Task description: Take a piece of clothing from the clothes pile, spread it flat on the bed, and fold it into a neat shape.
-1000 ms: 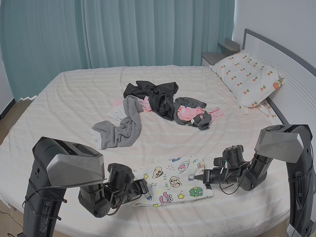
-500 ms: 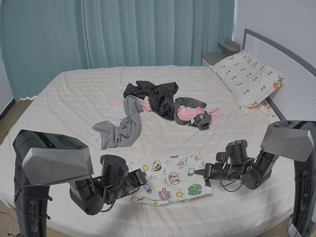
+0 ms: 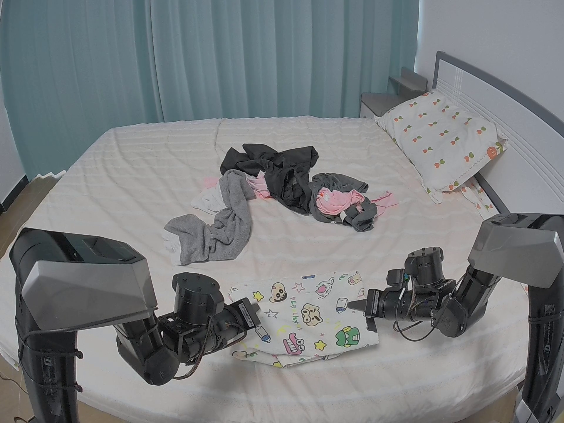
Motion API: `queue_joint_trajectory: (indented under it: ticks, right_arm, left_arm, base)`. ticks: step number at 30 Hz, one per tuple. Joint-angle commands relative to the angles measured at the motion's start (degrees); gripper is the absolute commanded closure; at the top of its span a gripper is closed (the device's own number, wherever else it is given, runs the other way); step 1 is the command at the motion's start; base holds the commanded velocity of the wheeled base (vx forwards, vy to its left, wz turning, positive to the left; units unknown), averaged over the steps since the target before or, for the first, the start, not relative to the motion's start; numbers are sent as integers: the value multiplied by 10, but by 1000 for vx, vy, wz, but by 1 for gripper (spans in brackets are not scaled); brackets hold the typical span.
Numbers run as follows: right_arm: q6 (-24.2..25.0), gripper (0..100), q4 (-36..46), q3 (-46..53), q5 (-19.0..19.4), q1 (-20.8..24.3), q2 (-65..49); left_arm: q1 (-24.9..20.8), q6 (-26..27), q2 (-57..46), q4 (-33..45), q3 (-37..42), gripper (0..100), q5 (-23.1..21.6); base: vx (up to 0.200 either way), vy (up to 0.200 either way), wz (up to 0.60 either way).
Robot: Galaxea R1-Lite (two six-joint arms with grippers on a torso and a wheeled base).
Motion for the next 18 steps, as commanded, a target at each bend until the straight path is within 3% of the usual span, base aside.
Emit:
queue_joint_trajectory:
  ticks: [1,18]
  right_arm:
    - [0,100,-1,0,0,3,-1]
    - [0,100,-1,1,0,14,0]
  left_arm:
    - [1,0,-7,0,4,100,1]
    - [1,0,-19,0,27,100,2]
  base:
    - [0,200,0]
    - [0,200,0]
